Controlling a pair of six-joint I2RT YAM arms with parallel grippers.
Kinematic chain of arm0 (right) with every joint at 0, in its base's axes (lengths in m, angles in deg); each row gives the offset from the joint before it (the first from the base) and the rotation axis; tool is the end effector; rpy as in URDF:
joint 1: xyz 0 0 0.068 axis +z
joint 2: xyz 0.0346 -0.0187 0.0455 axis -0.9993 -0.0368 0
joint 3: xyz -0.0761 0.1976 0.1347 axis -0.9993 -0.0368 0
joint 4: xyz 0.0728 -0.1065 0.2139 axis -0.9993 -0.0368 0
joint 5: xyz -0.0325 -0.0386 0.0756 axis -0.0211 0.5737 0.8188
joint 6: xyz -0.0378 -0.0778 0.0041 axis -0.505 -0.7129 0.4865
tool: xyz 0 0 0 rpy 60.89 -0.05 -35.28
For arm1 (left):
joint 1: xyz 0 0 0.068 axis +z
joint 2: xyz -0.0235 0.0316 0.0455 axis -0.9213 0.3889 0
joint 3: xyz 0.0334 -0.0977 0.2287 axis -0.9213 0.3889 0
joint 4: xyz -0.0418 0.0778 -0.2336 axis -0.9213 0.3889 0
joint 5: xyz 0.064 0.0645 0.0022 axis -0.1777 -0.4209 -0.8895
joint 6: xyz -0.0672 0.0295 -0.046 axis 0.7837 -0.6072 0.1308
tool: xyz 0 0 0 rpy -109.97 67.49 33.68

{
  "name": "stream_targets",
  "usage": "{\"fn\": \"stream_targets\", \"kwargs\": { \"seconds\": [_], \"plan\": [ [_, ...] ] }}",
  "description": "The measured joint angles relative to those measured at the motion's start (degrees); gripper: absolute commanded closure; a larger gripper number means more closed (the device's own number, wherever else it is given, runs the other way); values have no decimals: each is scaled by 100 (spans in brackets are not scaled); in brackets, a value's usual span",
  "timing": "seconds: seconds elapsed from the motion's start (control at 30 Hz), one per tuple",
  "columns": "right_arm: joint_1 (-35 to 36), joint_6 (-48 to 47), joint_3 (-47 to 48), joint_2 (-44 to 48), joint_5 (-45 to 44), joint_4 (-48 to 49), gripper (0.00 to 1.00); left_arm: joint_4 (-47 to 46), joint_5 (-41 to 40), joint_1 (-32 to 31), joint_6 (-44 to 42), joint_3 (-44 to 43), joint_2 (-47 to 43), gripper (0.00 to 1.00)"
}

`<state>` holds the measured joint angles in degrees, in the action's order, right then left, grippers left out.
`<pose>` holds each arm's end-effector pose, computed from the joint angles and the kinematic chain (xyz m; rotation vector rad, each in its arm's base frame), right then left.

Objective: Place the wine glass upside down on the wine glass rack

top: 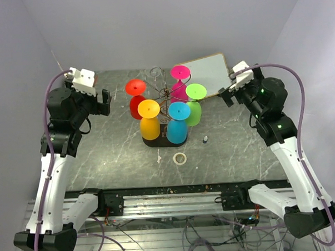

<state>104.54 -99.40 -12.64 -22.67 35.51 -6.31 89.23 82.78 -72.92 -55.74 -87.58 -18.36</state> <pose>0.2374 0.0758 0.4092 -0.7059 1.5322 -0.1213 0.2288 -0.0358 0.3966 0.3329 1.7206 -0.1128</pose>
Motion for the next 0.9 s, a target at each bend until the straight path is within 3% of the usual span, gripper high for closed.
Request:
{"fn": "stream_targets", "kwargs": {
  "seconds": [0.2,0.4,0.9],
  "plan": [
    [-686,804,-1178,136,-1019,752,0,-437,28,0,11,584,-7,1],
    [-798,1440,-2057,247,-1735,1541,0,-627,28,4,11,826,-129,1],
    [-957,1539,-2345,822,-1687,1803,0,-826,-120,352,636,743,-520,1]
  ]
}}
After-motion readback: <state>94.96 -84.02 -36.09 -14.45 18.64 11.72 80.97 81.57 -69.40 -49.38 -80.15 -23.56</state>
